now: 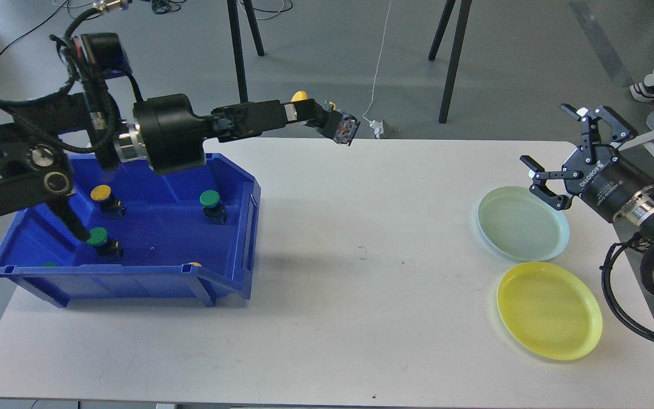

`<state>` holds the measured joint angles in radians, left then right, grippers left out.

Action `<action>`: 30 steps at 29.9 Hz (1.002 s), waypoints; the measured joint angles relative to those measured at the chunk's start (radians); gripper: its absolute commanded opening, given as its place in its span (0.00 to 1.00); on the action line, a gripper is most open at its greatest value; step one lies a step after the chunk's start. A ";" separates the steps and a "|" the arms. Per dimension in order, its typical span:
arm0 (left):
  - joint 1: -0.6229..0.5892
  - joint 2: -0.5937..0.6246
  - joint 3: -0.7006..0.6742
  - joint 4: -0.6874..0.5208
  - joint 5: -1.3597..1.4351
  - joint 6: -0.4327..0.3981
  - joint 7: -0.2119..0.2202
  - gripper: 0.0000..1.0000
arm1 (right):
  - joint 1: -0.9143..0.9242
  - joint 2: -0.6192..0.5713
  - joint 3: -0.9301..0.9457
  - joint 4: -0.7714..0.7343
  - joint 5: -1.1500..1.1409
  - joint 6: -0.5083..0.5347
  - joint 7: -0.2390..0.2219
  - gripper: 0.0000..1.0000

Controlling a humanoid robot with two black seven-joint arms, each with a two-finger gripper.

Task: Pass button and place on color plate
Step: 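Lift the yellow button out of the bin and extend toward the right gripper, then move the open right gripper to the yellow button and close on it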

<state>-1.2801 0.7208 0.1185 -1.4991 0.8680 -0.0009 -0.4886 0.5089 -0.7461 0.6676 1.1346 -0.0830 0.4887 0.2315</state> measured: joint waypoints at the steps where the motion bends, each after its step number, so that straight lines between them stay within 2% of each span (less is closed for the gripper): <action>1: 0.019 -0.064 -0.001 0.032 -0.001 0.035 0.000 0.04 | -0.003 0.003 0.000 0.021 -0.026 0.000 -0.001 1.00; 4: 0.070 -0.192 -0.004 0.095 0.001 0.114 0.000 0.04 | -0.001 0.037 0.003 0.072 -0.065 0.000 -0.008 0.99; 9: 0.139 -0.289 -0.004 0.170 0.006 0.182 0.000 0.04 | 0.054 0.141 0.006 0.097 -0.071 0.000 -0.031 0.99; 13: 0.160 -0.307 -0.014 0.184 0.006 0.200 0.000 0.04 | 0.082 0.197 -0.018 0.097 -0.071 0.000 -0.065 0.99; 17: 0.162 -0.311 -0.018 0.189 0.006 0.203 0.000 0.04 | 0.085 0.227 -0.032 0.101 -0.062 0.000 -0.074 0.99; 30: 0.162 -0.312 -0.019 0.189 0.004 0.202 0.000 0.04 | 0.073 0.198 -0.032 0.167 0.046 0.000 -0.091 1.00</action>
<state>-1.1183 0.4088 0.0997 -1.3099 0.8720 0.2015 -0.4886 0.5822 -0.5478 0.6356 1.3018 -0.0373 0.4887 0.1402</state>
